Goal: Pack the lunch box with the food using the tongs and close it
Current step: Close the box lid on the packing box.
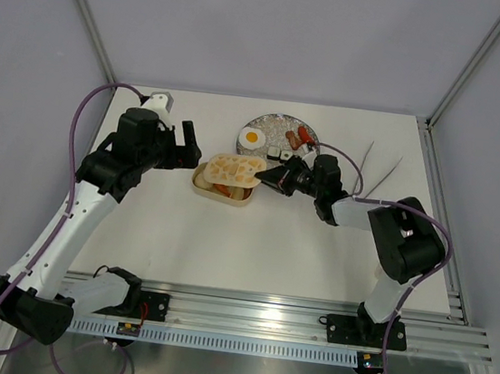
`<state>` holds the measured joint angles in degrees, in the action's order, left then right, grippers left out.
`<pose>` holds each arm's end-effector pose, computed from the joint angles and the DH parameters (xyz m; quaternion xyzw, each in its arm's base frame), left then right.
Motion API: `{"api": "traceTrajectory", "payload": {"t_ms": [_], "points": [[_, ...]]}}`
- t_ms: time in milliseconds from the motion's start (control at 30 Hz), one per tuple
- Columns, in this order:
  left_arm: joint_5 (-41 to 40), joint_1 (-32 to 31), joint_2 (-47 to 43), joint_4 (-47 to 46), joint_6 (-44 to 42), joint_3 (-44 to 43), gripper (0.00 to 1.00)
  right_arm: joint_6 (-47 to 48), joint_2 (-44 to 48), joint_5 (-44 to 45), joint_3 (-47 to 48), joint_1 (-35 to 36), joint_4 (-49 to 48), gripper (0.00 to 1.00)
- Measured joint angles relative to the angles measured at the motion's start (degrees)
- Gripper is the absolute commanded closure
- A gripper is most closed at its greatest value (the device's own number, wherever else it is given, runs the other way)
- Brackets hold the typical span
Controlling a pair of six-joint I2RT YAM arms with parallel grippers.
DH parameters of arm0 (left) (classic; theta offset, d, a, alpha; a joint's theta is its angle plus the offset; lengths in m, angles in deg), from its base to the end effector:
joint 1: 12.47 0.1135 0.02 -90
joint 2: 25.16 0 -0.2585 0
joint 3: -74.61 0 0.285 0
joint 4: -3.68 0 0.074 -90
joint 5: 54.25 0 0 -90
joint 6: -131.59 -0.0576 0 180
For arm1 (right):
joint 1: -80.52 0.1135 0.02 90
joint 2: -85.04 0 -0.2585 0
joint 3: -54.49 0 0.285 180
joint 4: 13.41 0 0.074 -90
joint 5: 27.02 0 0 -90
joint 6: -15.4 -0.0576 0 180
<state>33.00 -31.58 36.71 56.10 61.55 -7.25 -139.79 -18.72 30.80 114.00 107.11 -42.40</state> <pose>0.2626 -0.0881 0.3684 -0.0181 0.8761 -0.1411 0.4607 0.3476 0.2083 0.1334 0.0936 0.7763 0.5720 0.2478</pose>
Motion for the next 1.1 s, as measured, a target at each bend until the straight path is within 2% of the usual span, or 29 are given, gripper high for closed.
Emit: {"api": "traceTrajectory", "payload": {"t_ms": [200,433,1100], "points": [[0.02,0.0,0.0,-0.02,0.0,0.0,0.01,2.73,2.25,0.17,2.47,0.33,3.74,1.0],[0.0,0.0,0.0,0.13,-0.02,0.0,0.01,3.41,-0.07,-0.39,6.36,2.54,4.92,1.0],[-0.02,0.0,-1.18,0.83,-0.04,0.94,0.01,-2.47,-9.62,-1.86,4.55,2.93,-4.52,1.0]]}}
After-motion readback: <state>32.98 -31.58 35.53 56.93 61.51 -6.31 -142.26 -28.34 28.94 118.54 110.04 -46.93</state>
